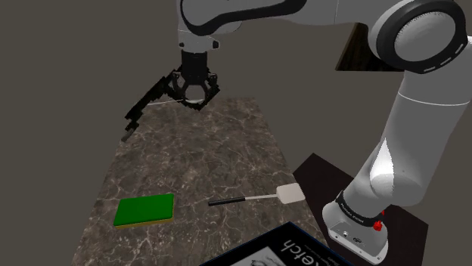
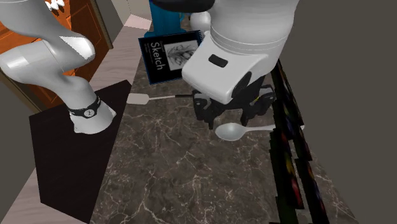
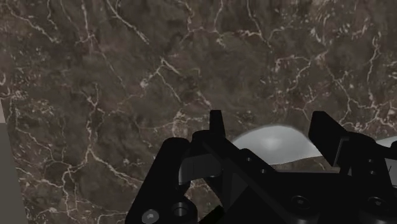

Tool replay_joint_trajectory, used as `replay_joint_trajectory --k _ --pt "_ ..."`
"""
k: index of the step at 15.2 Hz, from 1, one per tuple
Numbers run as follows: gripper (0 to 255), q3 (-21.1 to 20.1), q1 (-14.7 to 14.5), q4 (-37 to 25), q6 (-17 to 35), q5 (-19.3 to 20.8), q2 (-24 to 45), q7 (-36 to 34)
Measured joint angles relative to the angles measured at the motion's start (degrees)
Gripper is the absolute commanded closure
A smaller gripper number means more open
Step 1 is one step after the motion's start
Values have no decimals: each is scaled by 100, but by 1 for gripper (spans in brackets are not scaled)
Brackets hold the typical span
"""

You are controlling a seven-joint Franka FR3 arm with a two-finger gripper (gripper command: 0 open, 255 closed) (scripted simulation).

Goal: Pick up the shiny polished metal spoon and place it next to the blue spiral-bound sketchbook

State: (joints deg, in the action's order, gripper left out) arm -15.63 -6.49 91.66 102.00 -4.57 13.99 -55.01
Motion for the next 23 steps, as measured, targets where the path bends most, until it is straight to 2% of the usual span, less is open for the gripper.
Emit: replay_joint_trajectory --k 11,15,23 --pt "255 -22 -26 -748 -793 -3 -55 -117" --pt "255 -157 -146 73 -545 -173 -680 -347" --pt "255 -528 -520 1228 -215 -514 -1658 -998"
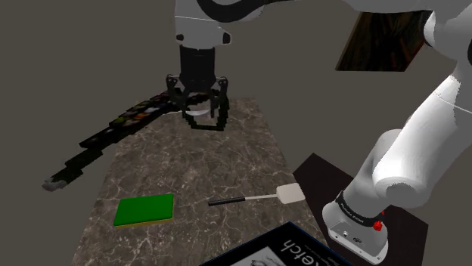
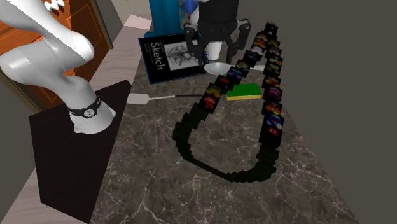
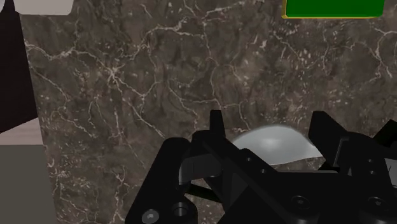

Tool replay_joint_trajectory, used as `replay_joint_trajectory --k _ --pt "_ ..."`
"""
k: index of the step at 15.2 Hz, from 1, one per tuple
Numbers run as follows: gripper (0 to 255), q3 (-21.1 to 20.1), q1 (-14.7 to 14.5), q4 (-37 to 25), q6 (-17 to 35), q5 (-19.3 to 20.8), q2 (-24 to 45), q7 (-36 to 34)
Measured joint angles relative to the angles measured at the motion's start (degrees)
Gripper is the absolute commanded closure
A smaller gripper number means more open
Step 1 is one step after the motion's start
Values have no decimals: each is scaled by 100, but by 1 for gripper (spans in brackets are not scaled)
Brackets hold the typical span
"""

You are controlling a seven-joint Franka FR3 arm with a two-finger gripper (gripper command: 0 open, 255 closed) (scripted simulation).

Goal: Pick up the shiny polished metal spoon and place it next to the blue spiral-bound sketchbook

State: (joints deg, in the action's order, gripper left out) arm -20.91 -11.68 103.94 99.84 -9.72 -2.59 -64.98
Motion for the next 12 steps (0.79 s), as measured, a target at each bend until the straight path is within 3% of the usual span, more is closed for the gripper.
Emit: replay_joint_trajectory --k 12 --pt "255 -739 -667 986 280 -540 -1015 -1203"
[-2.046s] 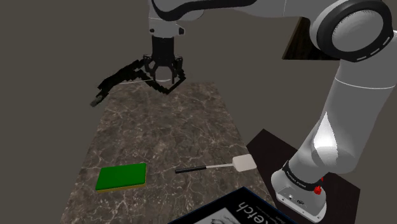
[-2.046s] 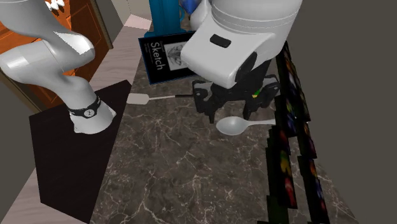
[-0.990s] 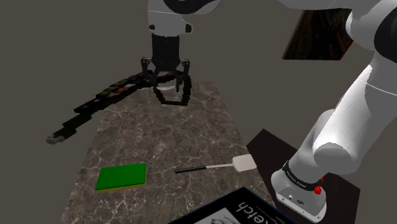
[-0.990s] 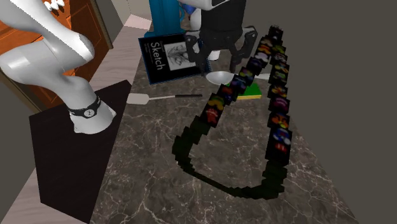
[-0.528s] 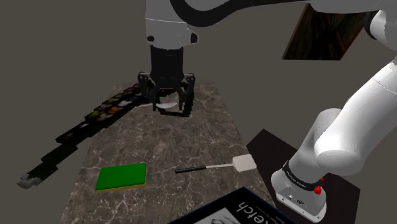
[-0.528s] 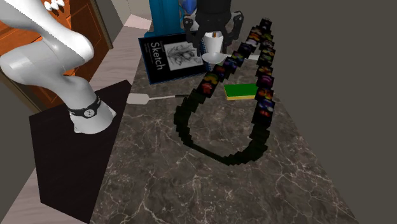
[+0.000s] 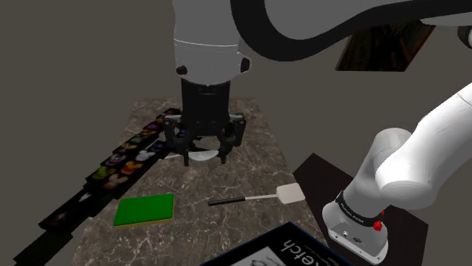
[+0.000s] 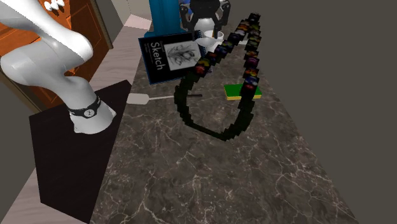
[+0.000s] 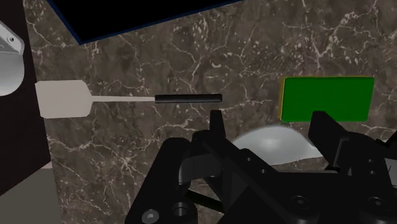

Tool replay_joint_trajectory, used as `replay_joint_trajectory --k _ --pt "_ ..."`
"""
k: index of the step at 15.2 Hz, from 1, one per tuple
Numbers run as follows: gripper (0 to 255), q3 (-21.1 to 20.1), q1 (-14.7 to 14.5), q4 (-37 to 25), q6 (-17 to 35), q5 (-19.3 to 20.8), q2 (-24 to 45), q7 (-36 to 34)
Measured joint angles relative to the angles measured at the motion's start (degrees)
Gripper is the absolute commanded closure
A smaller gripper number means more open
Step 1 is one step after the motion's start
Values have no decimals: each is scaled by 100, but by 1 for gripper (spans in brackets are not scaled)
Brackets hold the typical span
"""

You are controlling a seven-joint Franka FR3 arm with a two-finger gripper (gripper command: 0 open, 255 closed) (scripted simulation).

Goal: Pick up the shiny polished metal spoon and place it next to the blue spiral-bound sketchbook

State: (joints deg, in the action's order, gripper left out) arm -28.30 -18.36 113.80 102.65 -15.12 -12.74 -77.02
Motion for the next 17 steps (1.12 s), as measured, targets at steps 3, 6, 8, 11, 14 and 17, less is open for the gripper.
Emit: replay_joint_trajectory --k 3,6,8,11,14,17 --pt "255 -247 -175 107 97 -102 -104 -372" --pt "255 -478 -336 131 119 -196 -202 -733" --pt "255 -679 -440 76 160 -215 -174 -1030" --pt "255 -942 -576 50 240 -248 -158 -1411" --pt "255 -1232 -706 -61 288 -241 -93 -1834" --pt "255 -1585 -854 -166 374 -206 1 -2346"
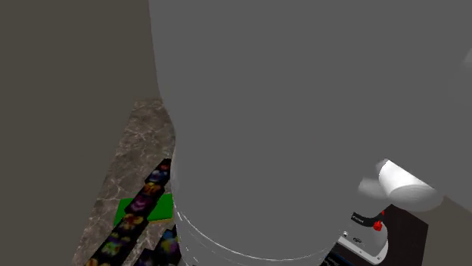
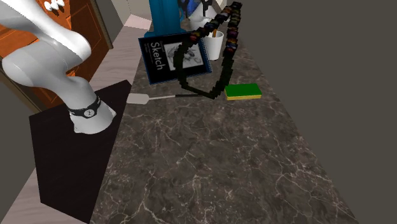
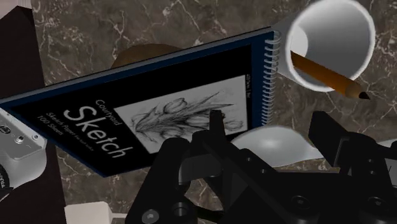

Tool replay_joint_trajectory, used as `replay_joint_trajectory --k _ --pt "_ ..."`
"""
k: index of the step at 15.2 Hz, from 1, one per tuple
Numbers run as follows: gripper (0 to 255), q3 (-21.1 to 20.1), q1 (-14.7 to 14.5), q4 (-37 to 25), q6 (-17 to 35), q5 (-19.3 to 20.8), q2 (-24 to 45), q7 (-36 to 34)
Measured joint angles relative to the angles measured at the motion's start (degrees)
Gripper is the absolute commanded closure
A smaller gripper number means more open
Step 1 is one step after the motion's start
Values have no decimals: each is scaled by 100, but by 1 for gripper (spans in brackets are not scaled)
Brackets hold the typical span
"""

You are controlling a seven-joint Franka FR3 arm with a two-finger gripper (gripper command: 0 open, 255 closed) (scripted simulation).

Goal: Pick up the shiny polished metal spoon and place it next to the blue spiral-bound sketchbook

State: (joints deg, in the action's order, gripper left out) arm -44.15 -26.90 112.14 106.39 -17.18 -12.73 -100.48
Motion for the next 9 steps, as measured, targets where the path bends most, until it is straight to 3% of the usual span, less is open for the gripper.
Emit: replay_joint_trajectory --k 6,9 --pt "255 -754 -208 -486 196 482 645 -1104" --pt "255 -1176 -408 -934 247 1072 1294 -1880"
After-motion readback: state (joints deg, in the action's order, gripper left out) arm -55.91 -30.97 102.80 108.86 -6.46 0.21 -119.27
